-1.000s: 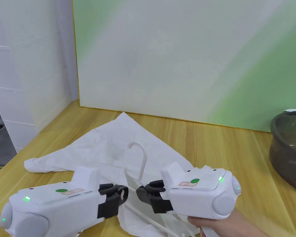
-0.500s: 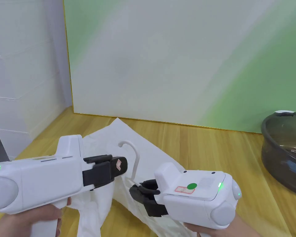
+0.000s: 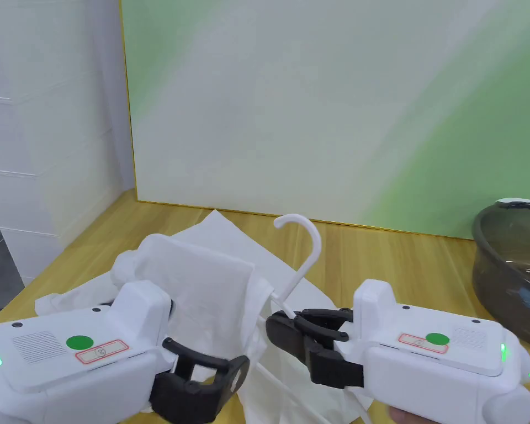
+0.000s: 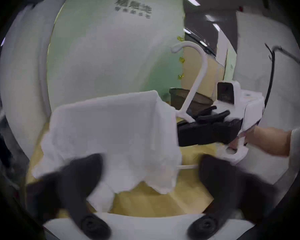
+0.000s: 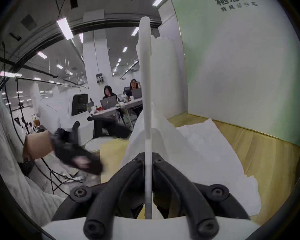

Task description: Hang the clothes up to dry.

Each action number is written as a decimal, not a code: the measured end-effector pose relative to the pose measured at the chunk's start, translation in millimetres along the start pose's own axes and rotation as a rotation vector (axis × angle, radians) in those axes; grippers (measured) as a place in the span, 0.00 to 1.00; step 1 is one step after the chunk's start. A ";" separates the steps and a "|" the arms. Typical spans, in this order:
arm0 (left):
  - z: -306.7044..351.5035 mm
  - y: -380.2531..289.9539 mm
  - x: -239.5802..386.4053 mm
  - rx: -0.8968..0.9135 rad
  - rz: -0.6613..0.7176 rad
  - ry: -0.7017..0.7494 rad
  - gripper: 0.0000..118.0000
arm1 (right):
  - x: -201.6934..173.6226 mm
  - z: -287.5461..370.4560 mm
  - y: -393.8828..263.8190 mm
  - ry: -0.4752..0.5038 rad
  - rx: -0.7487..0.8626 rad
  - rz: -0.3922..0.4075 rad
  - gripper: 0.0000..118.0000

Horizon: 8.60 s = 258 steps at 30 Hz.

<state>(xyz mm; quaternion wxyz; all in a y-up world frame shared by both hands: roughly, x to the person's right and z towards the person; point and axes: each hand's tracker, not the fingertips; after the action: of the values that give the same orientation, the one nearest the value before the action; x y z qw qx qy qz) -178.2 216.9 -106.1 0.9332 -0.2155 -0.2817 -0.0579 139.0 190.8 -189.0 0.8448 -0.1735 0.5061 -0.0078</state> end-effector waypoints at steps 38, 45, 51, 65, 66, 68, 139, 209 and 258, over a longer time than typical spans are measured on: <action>-108.7 99.1 24.9 -0.673 -0.667 -0.800 0.08 | 5.0 91.0 8.9 0.192 -0.202 0.168 0.05; -97.9 92.2 15.9 -0.672 -0.568 -0.697 0.06 | 7.4 99.0 5.4 0.078 -0.127 0.148 0.86; -81.0 116.8 -7.7 -0.600 -0.454 -0.527 0.06 | -29.4 171.8 19.3 -0.257 0.133 0.187 1.00; -63.9 141.0 2.7 -0.580 -0.556 -0.412 0.06 | -40.2 63.5 -52.0 -0.572 -0.168 -0.165 0.97; -65.8 141.8 3.2 -0.593 -0.548 -0.412 0.06 | -35.8 48.2 -56.5 -0.572 -0.185 -0.181 0.94; -65.2 139.7 5.4 -0.588 -0.555 -0.398 0.06 | -31.8 21.9 -63.7 -0.559 -0.183 -0.164 0.84; -100.4 115.0 12.1 -0.495 -0.472 -0.261 0.06 | -66.2 128.0 76.6 -0.636 0.018 0.200 0.02; -39.0 105.5 1.8 -0.300 -0.411 -0.572 0.25 | 41.2 41.4 31.1 0.275 -0.553 0.208 0.05; -65.9 115.5 103.3 0.148 -0.102 -0.968 0.01 | -58.6 286.0 9.0 -0.293 0.072 -0.075 0.05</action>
<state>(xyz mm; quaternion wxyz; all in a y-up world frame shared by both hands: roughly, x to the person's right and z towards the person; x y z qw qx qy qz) -32.5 293.6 -141.2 0.7040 -0.1368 -0.6965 0.0236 354.3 291.9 -19.5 0.9145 -0.1610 0.3698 -0.0323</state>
